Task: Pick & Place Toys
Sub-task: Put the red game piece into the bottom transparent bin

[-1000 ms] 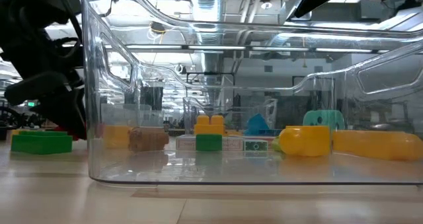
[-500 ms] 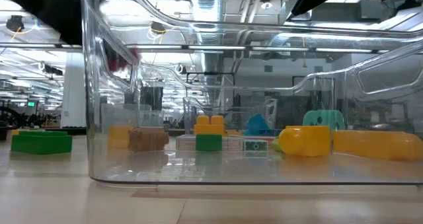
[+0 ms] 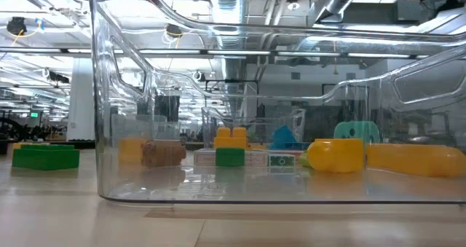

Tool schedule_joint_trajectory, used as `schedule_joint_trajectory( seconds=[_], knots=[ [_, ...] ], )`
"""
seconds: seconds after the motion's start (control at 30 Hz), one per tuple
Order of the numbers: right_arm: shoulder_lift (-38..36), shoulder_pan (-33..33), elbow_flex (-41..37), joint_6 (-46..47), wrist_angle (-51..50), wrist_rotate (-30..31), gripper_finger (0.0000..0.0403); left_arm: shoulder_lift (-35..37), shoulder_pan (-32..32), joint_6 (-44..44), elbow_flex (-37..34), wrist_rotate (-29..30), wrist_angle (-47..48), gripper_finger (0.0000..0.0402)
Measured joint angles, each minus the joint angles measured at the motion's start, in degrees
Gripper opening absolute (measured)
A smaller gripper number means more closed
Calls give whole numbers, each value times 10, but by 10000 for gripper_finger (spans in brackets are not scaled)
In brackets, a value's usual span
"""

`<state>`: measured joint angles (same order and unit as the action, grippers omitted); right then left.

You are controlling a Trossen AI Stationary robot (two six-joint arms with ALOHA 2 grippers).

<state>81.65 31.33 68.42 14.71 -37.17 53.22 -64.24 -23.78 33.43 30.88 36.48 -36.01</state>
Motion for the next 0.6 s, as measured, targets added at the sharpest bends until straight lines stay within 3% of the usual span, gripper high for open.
schedule_joint_trajectory(
  seconds=[0.2,0.4,0.6],
  knots=[
    [0,0,0,-20,63,32,244,-146,43,105,88,19,-49,135],
    [0,2,0,-27,91,39,244,-280,63,241,204,57,-98,160],
    [0,14,0,-27,96,61,244,-370,66,310,281,103,-118,139]
  ],
)
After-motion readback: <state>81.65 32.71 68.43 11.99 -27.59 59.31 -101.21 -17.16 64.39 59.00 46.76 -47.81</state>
